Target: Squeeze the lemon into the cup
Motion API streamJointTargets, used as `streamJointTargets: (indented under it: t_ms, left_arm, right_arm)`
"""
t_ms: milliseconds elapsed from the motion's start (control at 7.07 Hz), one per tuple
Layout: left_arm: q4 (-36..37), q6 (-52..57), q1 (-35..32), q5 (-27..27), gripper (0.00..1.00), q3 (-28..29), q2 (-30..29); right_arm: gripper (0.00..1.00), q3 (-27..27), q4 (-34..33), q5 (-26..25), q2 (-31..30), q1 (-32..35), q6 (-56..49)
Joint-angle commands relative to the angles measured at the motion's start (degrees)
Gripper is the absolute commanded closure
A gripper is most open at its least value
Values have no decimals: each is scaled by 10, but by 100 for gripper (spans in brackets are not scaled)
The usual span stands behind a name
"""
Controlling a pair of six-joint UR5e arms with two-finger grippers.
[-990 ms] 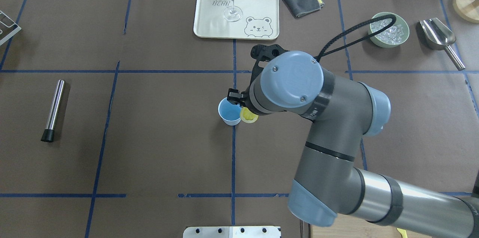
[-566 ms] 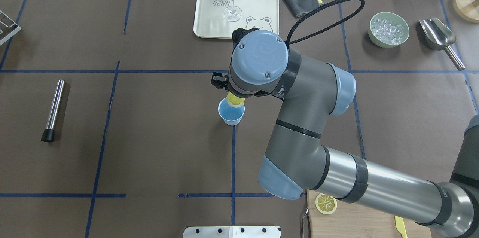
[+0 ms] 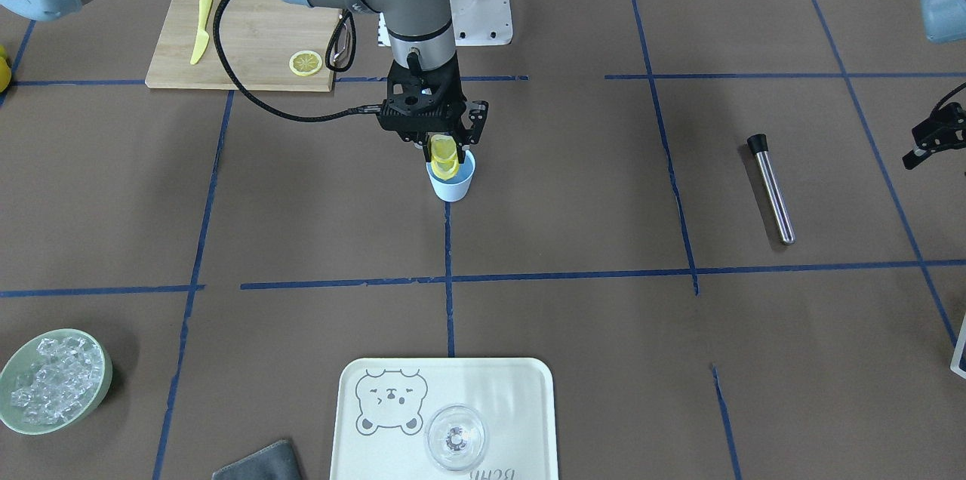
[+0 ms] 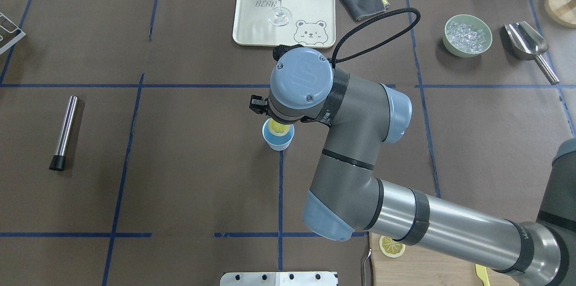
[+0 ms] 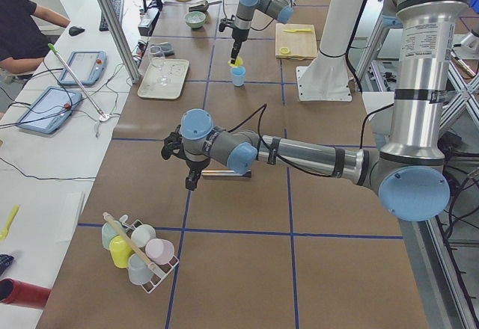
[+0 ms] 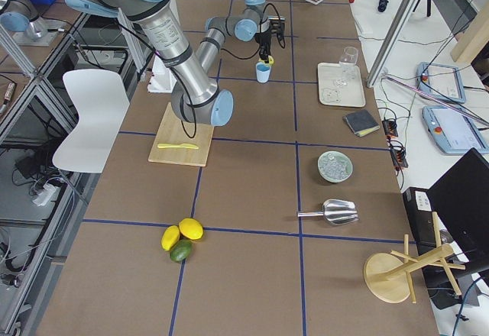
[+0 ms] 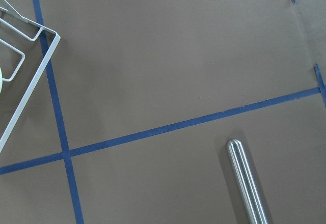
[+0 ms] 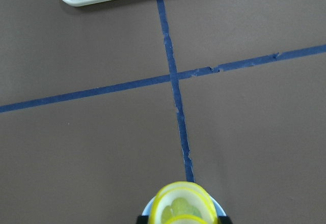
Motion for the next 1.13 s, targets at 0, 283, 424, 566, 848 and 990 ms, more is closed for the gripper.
streamJointTargets:
  t_ms: [0,283,424,566,848,990]
  left_arm:
    - [0,0,0,0,0,0,0]
    - [0,0,0,0,0,0,0]
    - [0,0,0,0,0,0,-1]
    - [0,0,0,0,0,0,-2]
    - [0,0,0,0,0,-3,-2]
    - [1,0,0,-1,0,-6,-2]
  right_arm:
    - [45,-2,0,0,0,-4,0]
    - [13,-3,1,0,-3,-4,-1]
    - [0,-3,1,0,-3,-4,-1]
    - [0,-2,1,0,-1,-4,0]
    - [0,-2,1,1,0,-4,0]
    - [0,-1,2,1,0,-4,0]
